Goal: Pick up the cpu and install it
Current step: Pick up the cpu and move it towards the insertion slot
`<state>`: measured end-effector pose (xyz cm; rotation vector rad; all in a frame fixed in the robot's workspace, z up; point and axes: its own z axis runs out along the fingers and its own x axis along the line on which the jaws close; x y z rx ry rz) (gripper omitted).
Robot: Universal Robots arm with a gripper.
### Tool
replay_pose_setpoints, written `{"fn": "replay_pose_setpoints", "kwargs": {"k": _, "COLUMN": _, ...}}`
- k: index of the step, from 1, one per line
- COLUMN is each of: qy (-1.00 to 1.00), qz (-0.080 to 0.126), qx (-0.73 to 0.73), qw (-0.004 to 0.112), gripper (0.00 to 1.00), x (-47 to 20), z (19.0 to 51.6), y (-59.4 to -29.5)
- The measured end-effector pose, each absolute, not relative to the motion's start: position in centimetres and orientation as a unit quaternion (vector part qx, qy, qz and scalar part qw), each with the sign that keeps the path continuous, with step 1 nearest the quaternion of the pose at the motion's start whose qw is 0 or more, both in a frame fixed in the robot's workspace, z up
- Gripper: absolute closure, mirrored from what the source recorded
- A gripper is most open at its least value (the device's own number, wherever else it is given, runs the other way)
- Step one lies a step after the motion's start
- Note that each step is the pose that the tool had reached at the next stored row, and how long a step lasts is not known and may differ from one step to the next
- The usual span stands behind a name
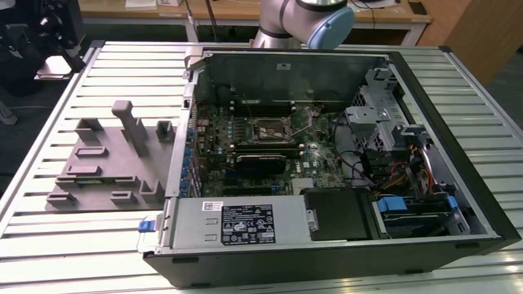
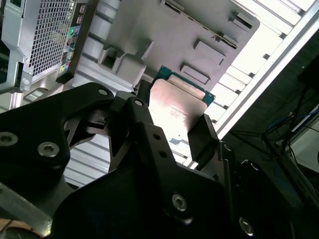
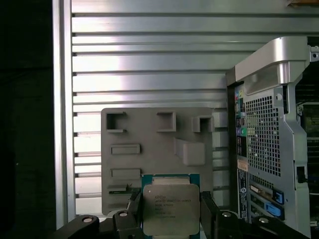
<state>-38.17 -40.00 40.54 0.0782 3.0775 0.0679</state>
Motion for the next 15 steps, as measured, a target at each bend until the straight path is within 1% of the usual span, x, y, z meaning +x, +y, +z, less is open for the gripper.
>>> {"fn": "replay_pose_setpoints", "kwargs": {"k": 15, "qy": 0.999, "qz": 0.022, "qx": 0.025, "qw": 0.031, "gripper": 0.45, "x": -35.9, "z": 40.5, "y": -40.0}}
